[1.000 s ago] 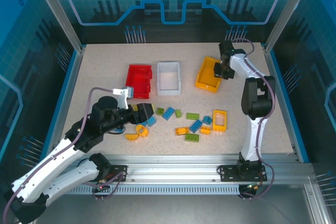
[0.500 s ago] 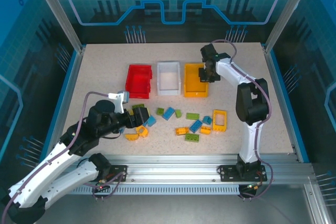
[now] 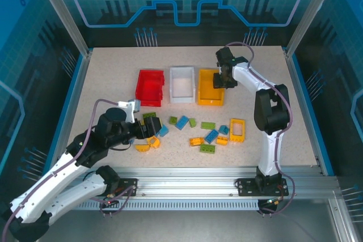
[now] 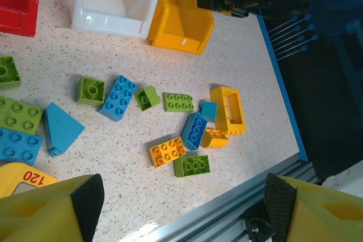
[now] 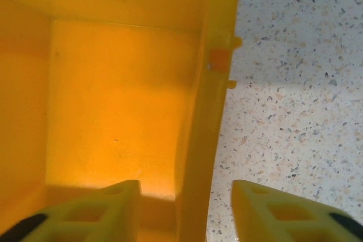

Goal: Sort the legos into containers by color

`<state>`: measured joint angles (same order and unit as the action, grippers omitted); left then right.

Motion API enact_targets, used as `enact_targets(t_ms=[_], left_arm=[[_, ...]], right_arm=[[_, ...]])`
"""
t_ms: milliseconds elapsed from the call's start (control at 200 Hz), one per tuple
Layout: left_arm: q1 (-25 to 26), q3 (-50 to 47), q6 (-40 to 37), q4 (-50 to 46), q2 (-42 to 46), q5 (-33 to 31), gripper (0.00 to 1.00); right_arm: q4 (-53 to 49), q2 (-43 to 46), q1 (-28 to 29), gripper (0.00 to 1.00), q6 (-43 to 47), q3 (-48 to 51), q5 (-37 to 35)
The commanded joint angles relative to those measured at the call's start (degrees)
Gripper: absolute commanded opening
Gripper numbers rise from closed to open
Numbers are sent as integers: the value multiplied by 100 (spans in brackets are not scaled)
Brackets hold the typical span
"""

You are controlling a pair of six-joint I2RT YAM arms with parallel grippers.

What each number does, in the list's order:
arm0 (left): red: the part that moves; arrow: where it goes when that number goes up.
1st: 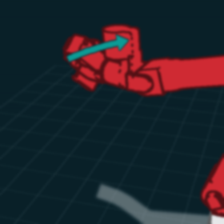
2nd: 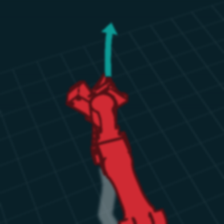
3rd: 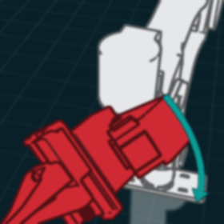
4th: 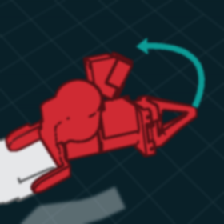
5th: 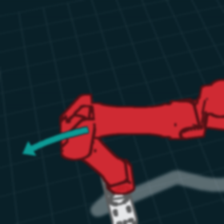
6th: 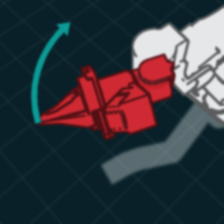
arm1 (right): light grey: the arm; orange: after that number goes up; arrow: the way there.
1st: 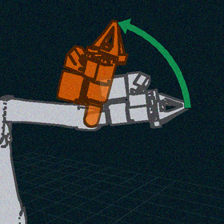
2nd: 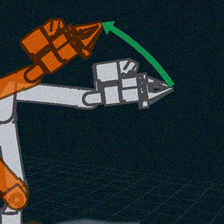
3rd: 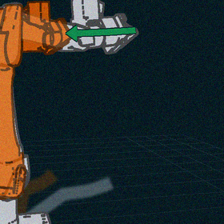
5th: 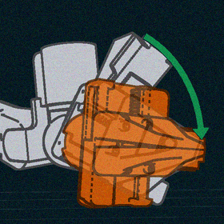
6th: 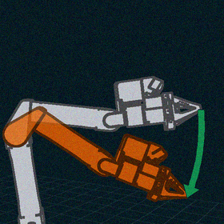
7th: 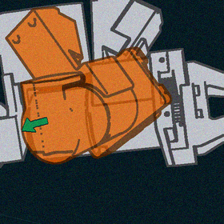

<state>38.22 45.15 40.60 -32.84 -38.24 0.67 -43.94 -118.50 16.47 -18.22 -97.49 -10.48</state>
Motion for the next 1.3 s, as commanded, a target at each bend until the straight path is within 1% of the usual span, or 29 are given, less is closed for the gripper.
enact_targets(t_ms=[0, 105, 205, 345, 425, 535, 690, 750, 830, 895, 960, 1025, 1105, 1216, 1296], left_arm=[[41, 42, 19, -75, -80, -72, 79], [37, 42, 26, -13, -179, -19, 79], [40, 29, 44, 55, -228, 22, 79], [52, 21, 101, 119, -300, 87, 79], [70, 1, 157, 157, -370, 162, 79], [144, -58, 258, 240, -483, 241, 78], [600, -271, 424, 357, -552, 68, 78], [823, -394, 516, 396, -544, -46, 78], [1074, -603, 655, 511, -511, -173, 77], [1245, -715, 767, 593, -509, -286, 77], [1373, -759, 822, 638, -526, -370, 77], [1471, -744, 828, 623, -544, -456, 77], [1525, -698, 823, 580, -536, -505, 77], [1545, -648, 807, 490, -502, -541, 77], [1560, -647, 800, 467, -461, -559, 77]], right_arm=[[-13, 659, 26, 55, -99, 103, -148], [-126, 1357, 88, 58, -295, 402, -352], [-187, 2164, 238, 59, -575, 951, -464], [-339, 3331, 738, 60, -1176, 1959, -676], [-402, 3979, 1175, 59, -1671, 2653, -682], [-557, 4689, 2032, 59, -2375, 3548, -780], [-826, 5299, 3374, 61, -3360, 4579, -1025], [-936, 5357, 3921, 62, -3784, 4937, -1102], [-867, 5277, 4490, 65, -4101, 5200, -1132], [-756, 5048, 4826, 68, -4191, 5304, -1119], [-707, 4684, 5021, 71, -4170, 5264, -1132], [-607, 4272, 5131, 74, -4044, 5206, -1138], [-437, 3948, 5134, 78, -3898, 5205, -1179], [-59, 3685, 4989, 80, -3550, 5227, -1118], [131, 3516, 4758, 80, -3343, 5225, -1030]])
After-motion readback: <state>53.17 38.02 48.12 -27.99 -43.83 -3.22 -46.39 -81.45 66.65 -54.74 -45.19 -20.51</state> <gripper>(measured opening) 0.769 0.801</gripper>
